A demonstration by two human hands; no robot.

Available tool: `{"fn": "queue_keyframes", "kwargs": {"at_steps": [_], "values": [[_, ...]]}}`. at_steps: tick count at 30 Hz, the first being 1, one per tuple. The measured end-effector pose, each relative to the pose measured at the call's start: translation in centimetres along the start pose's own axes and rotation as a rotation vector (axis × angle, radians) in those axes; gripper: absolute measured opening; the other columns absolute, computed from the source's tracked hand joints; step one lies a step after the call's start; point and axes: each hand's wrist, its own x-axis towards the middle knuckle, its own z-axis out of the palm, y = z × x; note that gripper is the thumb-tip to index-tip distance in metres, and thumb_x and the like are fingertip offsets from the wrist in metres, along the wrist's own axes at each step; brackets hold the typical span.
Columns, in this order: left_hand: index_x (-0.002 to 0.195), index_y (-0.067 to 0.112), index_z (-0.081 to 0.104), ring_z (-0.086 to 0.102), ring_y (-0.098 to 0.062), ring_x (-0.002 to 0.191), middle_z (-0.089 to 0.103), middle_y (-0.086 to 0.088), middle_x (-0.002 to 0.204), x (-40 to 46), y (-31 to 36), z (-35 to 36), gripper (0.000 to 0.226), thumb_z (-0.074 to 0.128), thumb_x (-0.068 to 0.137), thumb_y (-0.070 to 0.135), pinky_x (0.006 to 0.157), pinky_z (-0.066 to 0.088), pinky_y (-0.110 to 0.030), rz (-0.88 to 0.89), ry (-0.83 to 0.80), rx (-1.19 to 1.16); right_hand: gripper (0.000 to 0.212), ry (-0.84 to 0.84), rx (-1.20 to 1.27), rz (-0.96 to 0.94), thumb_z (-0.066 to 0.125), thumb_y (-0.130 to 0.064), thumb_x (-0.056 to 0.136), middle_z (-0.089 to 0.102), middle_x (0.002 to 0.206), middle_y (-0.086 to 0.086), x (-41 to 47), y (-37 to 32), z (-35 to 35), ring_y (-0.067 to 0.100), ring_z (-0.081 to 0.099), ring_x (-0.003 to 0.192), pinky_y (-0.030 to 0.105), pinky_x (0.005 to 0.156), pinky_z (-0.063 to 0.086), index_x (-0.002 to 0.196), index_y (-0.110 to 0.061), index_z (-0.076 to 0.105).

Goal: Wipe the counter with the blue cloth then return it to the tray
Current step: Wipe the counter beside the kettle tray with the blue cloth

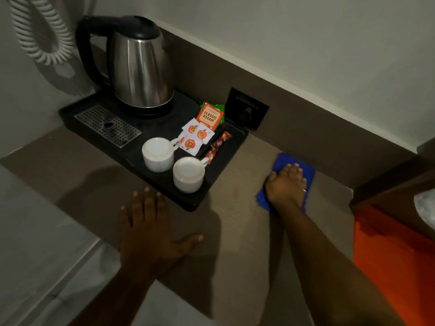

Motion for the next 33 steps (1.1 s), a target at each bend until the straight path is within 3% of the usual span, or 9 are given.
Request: {"fn": "queue_keyframes", "kwargs": {"at_steps": [5,8,10,15,19,21,27,31,33], "values": [[0.148,0.002,0.033,0.022,-0.047,0.145,0.028,-0.026,0.158,-0.2,0.3,-0.5,0.137,0.025,0.057,0.104,0.113,0.021,-0.067,-0.018,-0.037,0.012,0.062,0.012,0.026,-0.396,0.023,-0.044,0.099,0.012,0.161,0.011,-5.1,-4.9,2.3,0.026,0.01,0.148,0.043,0.12,0.006,0.15,-0.01,0.014],[0.148,0.002,0.033,0.022,-0.047,0.145,0.029,-0.027,0.158,-0.1,0.2,-0.7,0.137,0.023,0.057,0.104,0.113,0.021,-0.066,-0.02,-0.043,0.009,0.063,-0.062,-0.002,-0.614,0.016,-0.054,0.096,0.013,0.161,0.0,-8.2,-0.3,2.3,0.016,0.009,0.147,0.039,0.118,0.006,0.15,-0.023,0.014],[0.147,0.001,0.033,0.023,-0.047,0.144,0.03,-0.027,0.157,-0.2,0.2,-0.6,0.136,0.025,0.057,0.104,0.113,0.022,-0.066,-0.013,-0.042,0.002,0.064,-0.101,-0.013,-0.643,0.012,-0.059,0.094,0.015,0.16,-0.003,-7.9,3.8,1.6,0.014,0.01,0.147,0.041,0.119,0.009,0.149,-0.027,0.014],[0.146,0.001,0.034,0.024,-0.048,0.144,0.03,-0.028,0.156,0.0,-0.1,0.2,0.134,0.028,0.059,0.102,0.112,0.019,-0.065,0.0,-0.015,-0.041,0.06,-0.028,0.0,-0.362,0.022,-0.047,0.098,0.013,0.161,0.005,-3.2,6.7,0.2,0.021,0.01,0.148,0.044,0.12,0.008,0.15,-0.018,0.016],[0.146,0.0,0.034,0.023,-0.047,0.144,0.029,-0.028,0.156,-0.1,-0.1,0.5,0.133,0.028,0.06,0.101,0.112,0.019,-0.065,0.016,0.019,-0.041,0.061,0.036,-0.013,0.025,0.023,-0.037,0.099,0.012,0.16,0.018,-0.8,0.5,0.5,0.034,0.012,0.146,0.05,0.119,0.013,0.149,-0.004,0.015],[0.147,0.001,0.033,0.023,-0.047,0.145,0.028,-0.028,0.157,-0.1,-0.1,0.4,0.134,0.027,0.06,0.102,0.113,0.019,-0.066,0.019,0.02,-0.033,0.062,0.016,0.003,0.099,0.021,-0.036,0.099,0.011,0.159,0.021,-1.5,-2.9,0.8,0.036,0.012,0.146,0.05,0.119,0.012,0.149,-0.001,0.012],[0.151,0.005,0.026,0.019,-0.045,0.147,0.024,-0.025,0.16,0.1,0.1,-0.4,0.14,0.022,0.054,0.106,0.115,0.019,-0.067,-0.005,-0.039,0.002,0.061,0.036,0.036,-0.271,0.021,-0.04,0.099,0.01,0.161,0.014,-9.7,-6.5,3.1,0.028,0.008,0.148,0.043,0.12,0.005,0.15,-0.007,0.012],[0.151,0.005,0.023,0.021,-0.045,0.146,0.026,-0.025,0.159,0.0,-0.1,-0.7,0.139,0.023,0.054,0.106,0.115,0.02,-0.067,-0.003,-0.043,-0.002,0.061,-0.069,0.03,-0.605,0.022,-0.05,0.096,0.009,0.159,-0.004,-14.8,0.3,2.9,0.013,0.006,0.147,0.038,0.119,0.004,0.15,-0.023,0.016],[0.151,0.005,0.022,0.021,-0.046,0.146,0.024,-0.026,0.159,0.0,-0.2,-0.7,0.139,0.024,0.055,0.106,0.114,0.021,-0.067,0.011,-0.042,-0.002,0.059,-0.102,0.021,-0.656,0.026,-0.05,0.097,0.011,0.158,-0.007,-14.5,5.4,2.0,0.01,0.007,0.147,0.04,0.121,0.009,0.15,-0.027,0.018]]}}
